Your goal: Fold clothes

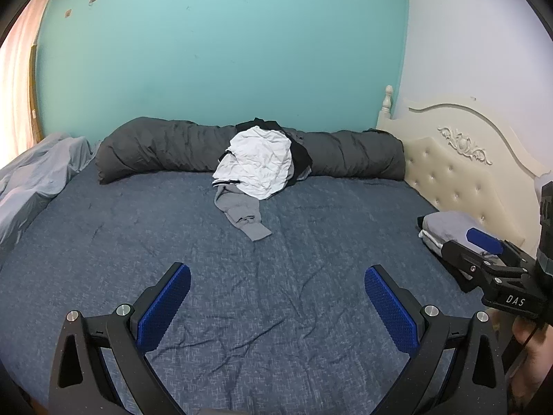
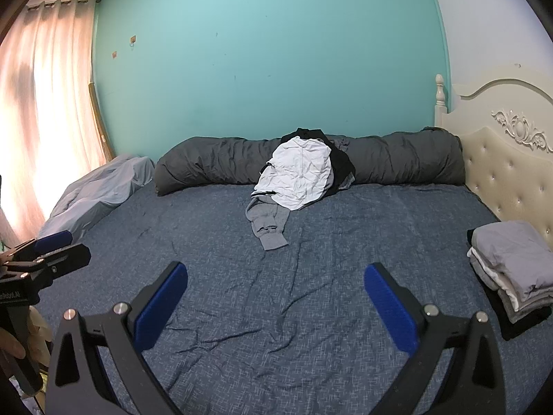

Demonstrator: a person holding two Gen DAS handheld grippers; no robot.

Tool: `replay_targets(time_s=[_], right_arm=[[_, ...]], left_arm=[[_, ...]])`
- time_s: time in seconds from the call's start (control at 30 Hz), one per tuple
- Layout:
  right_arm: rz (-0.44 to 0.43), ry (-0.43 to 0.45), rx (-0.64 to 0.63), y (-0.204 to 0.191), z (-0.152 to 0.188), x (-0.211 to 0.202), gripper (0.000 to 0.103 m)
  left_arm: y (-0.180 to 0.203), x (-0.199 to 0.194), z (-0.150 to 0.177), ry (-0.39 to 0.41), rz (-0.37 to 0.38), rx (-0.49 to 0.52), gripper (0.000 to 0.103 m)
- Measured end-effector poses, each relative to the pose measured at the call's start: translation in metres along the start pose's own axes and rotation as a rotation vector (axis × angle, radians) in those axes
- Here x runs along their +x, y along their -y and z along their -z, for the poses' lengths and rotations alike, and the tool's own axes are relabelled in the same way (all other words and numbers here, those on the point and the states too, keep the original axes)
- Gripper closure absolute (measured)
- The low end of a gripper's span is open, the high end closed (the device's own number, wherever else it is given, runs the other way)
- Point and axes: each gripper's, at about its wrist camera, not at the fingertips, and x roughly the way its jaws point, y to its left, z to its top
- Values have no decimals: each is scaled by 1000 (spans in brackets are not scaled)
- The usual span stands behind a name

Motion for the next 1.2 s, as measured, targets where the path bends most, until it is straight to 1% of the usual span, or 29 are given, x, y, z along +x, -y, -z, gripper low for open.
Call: replay_targets(time_s=[0.67, 1.2], right_arm=[[1, -1, 6, 4, -3, -1, 0], [-1, -1, 4, 4, -6, -2, 0]], left_arm=[[10, -4, 0, 9, 7, 11, 0], [8, -5, -6, 10, 10, 10, 0]])
